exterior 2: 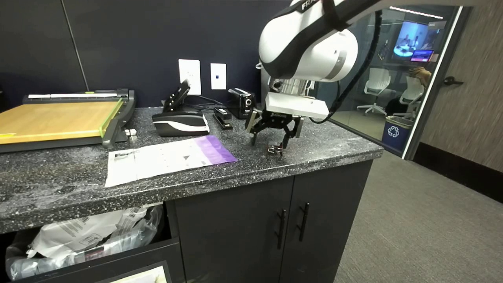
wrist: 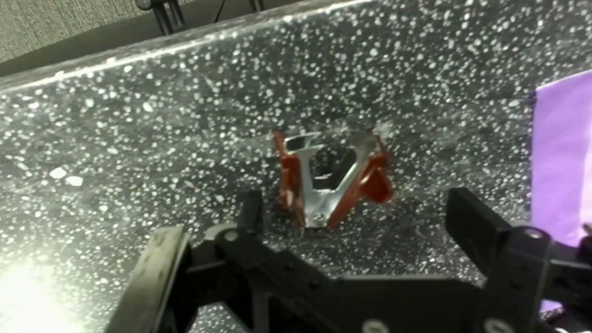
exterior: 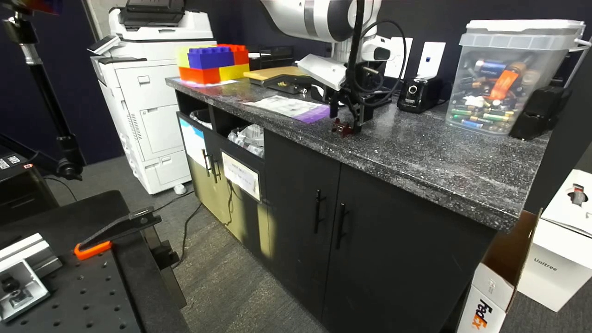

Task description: Move the stapler to the right end of the counter

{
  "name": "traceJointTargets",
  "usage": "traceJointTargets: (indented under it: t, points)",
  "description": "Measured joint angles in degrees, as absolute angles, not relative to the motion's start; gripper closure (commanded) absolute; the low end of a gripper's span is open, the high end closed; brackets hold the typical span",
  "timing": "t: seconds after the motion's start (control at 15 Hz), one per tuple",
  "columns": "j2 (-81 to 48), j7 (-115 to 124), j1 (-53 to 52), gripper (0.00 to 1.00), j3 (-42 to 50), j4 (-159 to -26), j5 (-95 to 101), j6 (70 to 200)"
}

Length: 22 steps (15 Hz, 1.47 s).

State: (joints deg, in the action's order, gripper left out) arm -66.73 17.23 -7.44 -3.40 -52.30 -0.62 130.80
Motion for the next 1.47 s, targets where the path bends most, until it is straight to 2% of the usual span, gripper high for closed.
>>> traceJointTargets:
  t: [0.13,0.47,0.73,0.8,1.13,1.47]
  points:
    - [-68.14,17.33,-8.76,0.35,-3.4,-49.73,-0.62,128.77]
    - [-69.83,17.9,-10.37,0.73,-2.97,-45.72,-0.62,124.71]
    - [-69.86,18.43,-10.32,0.97,-2.1,-43.65,-0.55,121.66]
    - [-69.7,18.53,-10.26,0.93,-2.1,-43.04,-0.54,120.8]
    - [-64.45,21.25,-9.34,0.93,-0.55,-42.34,-0.36,114.89]
    - [-56.78,24.88,-4.28,0.93,5.71,-49.45,0.0,113.32]
